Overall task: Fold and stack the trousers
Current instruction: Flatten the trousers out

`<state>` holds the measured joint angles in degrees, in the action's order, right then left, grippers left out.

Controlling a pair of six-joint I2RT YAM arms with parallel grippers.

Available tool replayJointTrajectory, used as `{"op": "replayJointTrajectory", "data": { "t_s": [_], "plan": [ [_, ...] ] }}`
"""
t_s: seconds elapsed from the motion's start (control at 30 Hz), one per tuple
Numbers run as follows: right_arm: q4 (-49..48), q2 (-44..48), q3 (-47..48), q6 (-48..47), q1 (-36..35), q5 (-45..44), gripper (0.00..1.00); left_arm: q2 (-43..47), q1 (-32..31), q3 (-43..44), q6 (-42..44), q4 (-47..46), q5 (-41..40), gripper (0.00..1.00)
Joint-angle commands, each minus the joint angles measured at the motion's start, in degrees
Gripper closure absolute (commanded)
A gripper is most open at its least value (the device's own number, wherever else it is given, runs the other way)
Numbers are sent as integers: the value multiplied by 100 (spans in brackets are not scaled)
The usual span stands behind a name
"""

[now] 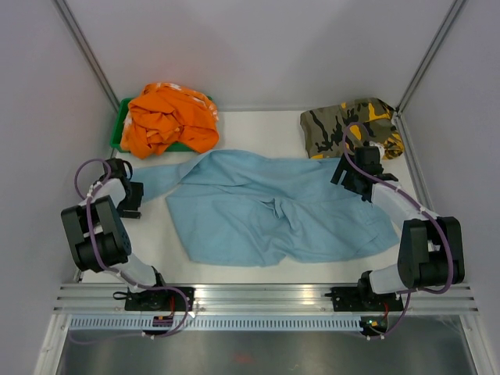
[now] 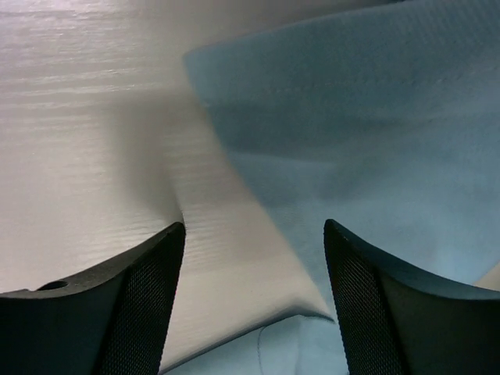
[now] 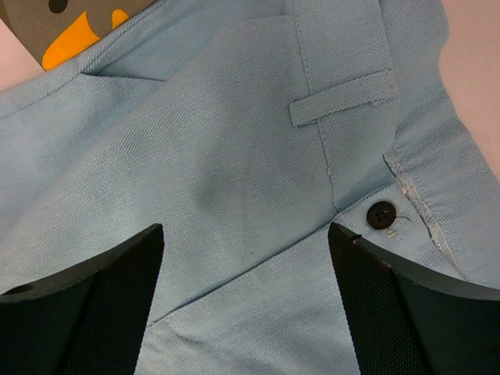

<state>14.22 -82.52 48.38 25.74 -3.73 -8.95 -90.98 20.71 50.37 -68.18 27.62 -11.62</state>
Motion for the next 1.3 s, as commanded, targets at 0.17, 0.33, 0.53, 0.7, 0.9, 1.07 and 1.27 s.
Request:
{"op": "replayJointTrajectory", "data": {
  "t_s": [0.17, 0.33, 0.53, 0.7, 0.9, 1.07, 1.27],
  "plan": [
    [151, 174, 304, -42, 91, -265, 7, -1185, 30, 887, -248, 913, -438, 39],
    [362, 359, 330, -104, 153, -449, 8, -1308, 47, 896, -240, 790, -447, 96],
    [486, 605, 155, -236, 267, -520, 8, -949, 47, 1194, 182, 1017, -929, 98],
    [398, 685, -21, -192, 320, -441, 9, -343, 47, 1703, 823, 1141, -1378, 98],
    [213, 624, -127, -174, 320, -353, 9, 185, 47, 2712, 1026, 1597, -1747, 98],
    [11, 386, -153, -192, 320, -265, 9, -296, -40, 3794, 895, 1746, -1879, 98],
    [-24, 96, -57, -209, 320, -98, 10, -2086, -269, 5807, 710, 2660, -2064, 98]
  ]
}}
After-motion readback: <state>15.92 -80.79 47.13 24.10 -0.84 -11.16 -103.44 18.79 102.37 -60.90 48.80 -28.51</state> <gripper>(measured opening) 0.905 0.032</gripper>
